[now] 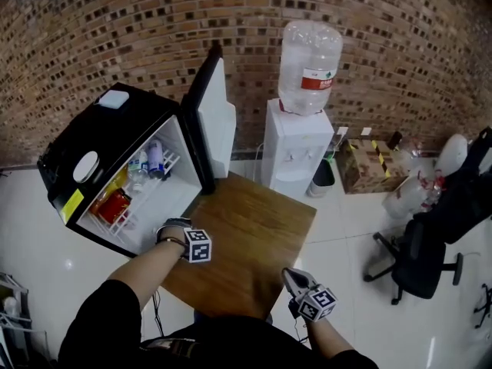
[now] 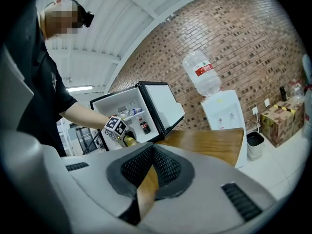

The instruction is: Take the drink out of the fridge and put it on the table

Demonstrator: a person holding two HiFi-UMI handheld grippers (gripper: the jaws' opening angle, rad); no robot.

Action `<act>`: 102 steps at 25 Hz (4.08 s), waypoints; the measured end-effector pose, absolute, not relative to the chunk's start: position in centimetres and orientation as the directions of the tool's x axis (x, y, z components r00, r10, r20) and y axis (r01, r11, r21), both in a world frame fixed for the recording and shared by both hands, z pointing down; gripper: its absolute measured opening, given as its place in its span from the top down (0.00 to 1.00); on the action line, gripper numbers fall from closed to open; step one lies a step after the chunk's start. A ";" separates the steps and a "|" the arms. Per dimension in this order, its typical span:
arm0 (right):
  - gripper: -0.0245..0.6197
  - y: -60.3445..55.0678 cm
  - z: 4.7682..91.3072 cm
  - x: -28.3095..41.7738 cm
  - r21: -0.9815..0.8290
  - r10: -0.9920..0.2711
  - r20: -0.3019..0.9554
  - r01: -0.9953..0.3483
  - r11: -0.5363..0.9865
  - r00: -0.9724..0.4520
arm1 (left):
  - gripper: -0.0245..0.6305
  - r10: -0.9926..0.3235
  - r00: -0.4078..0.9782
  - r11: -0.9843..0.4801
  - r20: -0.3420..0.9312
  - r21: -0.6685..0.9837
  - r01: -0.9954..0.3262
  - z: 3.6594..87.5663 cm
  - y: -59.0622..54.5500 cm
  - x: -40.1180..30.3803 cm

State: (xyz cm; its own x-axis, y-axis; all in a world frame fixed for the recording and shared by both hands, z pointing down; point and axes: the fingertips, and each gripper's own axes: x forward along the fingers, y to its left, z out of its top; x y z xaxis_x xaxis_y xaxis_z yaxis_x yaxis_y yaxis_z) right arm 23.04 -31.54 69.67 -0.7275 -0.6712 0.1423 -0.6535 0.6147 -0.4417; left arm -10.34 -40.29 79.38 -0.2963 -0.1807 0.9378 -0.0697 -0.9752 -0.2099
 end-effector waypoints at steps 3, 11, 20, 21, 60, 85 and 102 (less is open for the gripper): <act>0.93 -30.2 69.6 23.7 -0.448 -0.674 0.132 -0.650 0.614 -0.727 | 0.52 -0.205 -0.387 -0.979 0.899 -0.185 0.089 79.4 -39.1 -8.1; 0.93 -28.0 70.0 26.3 -0.440 -0.696 0.127 -0.669 0.599 -0.707 | 0.52 -0.320 -0.516 -0.915 0.795 -0.117 0.387 80.6 -38.0 -2.0; 0.93 -27.8 68.8 27.6 -0.469 -0.713 0.086 -0.660 0.587 -0.696 | 0.51 -0.436 -0.640 -0.834 0.633 -0.016 0.552 80.6 -38.2 0.1; 0.93 -27.8 68.9 27.7 -0.467 -0.714 0.089 -0.662 0.586 -0.695 | 0.51 -0.453 -0.653 -0.825 0.607 -0.007 0.566 80.6 -38.0 0.1; 0.93 -27.0 67.3 29.2 -0.423 -0.631 0.131 -0.619 0.662 -0.765 | 0.43 -0.500 0.298 -0.866 0.813 -0.470 -0.173 70.9 -28.1 13.0; 0.93 -5.8 57.2 6.1 -0.311 -0.641 0.150 -0.651 0.693 -0.753 | 0.96 -0.575 0.810 -0.741 0.114 0.346 -0.575 54.9 -5.7 -21.7; 0.93 1.8 58.4 8.4 -0.318 -0.461 0.100 -0.467 0.825 -0.882 | 0.96 -0.747 0.652 -0.577 0.132 0.358 -0.734 54.7 7.3 -17.5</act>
State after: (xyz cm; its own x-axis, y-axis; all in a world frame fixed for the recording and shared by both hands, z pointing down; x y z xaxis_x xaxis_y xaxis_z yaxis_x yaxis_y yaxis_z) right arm 8.37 1.75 58.40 -0.8817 -0.4612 0.0998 -0.4675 0.8248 -0.3179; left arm -17.49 7.28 54.72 0.6519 -0.7467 0.1321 -0.7339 -0.5773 0.3578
